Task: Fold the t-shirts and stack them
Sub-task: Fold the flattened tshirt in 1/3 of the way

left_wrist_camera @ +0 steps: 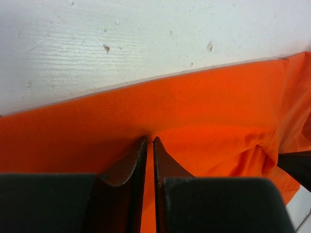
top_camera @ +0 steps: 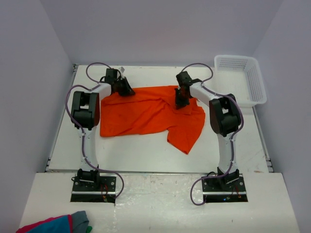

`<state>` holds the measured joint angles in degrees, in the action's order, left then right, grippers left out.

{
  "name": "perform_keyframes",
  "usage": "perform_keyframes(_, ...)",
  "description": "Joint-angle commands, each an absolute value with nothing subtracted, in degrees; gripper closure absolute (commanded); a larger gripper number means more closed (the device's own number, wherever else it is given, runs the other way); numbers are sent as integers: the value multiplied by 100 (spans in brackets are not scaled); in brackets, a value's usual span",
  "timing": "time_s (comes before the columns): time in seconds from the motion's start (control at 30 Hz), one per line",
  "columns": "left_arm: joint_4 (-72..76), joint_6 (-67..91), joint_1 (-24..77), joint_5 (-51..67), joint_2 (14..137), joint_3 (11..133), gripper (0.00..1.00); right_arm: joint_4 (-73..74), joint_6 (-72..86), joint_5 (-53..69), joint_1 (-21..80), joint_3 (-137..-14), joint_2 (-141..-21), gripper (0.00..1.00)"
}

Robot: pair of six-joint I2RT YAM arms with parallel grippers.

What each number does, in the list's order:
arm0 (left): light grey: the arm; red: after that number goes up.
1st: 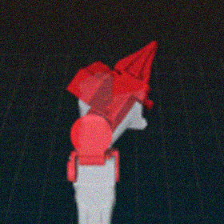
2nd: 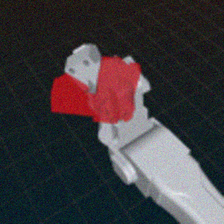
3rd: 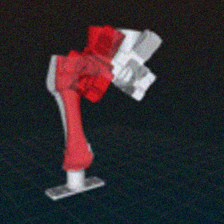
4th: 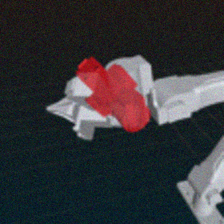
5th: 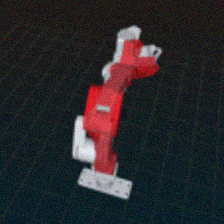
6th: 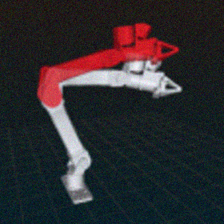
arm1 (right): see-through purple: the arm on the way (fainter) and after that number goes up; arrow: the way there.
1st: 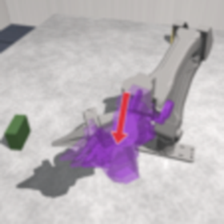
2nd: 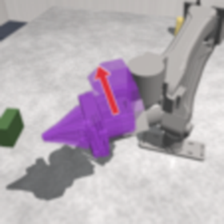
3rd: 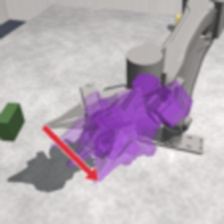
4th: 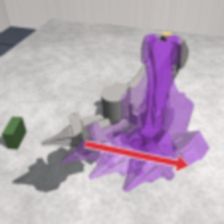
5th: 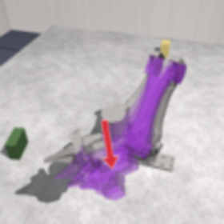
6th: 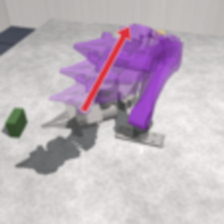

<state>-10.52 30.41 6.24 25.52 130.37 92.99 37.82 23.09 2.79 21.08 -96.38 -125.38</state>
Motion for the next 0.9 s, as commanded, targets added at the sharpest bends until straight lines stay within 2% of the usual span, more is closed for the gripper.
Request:
perform_keyframes(0.0,-1257,2874,624,2584,12981,9255,89,3841,2426,229,2285,-9413,-12323,100)
perform_keyframes(0.2,-1257,2830,633,2593,13017,9229,89,3744,2294,-376,2329,-9413,-11928,100)
perform_keyframes(0.3,-1274,2786,633,2558,13034,9220,89,3771,2137,-763,2329,-9562,-11813,96)
perform_keyframes(0.53,-1397,2681,685,2295,12719,9114,89,3831,1881,-1309,2329,-9799,-11435,80)
perform_keyframes(0.7,-1485,2602,729,2066,12411,8931,89,3973,1890,-1231,2329,-9730,-11145,69)
perform_keyframes(0.8,-1538,2532,808,1689,12147,8729,89,4052,1968,-1187,2320,-9363,-10864,65)
perform_keyframes(0.87,-1617,2479,914,908,11858,8658,86,3921,2056,-1056,2320,-9019,-10444,59)
